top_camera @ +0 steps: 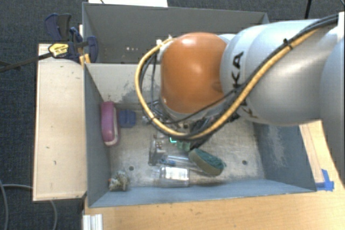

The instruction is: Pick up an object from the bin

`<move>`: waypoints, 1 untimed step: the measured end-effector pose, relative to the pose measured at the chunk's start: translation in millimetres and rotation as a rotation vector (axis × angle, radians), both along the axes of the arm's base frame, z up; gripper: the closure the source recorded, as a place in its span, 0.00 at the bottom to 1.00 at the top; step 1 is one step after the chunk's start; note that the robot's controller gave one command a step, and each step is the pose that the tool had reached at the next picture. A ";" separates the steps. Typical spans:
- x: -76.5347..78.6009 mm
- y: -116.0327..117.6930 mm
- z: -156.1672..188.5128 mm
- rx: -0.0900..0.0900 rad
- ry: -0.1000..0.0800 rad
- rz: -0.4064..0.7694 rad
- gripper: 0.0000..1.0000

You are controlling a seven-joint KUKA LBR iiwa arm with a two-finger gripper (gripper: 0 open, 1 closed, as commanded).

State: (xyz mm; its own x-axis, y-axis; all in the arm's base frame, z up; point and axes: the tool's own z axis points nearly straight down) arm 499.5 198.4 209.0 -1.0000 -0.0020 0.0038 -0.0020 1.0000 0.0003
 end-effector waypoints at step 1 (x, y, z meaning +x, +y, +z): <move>0.3 -55.9 -140.0 0.002 -0.008 0.122 0.00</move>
Offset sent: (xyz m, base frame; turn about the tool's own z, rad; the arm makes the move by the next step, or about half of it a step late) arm -0.0010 -0.0549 -0.1390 -0.1245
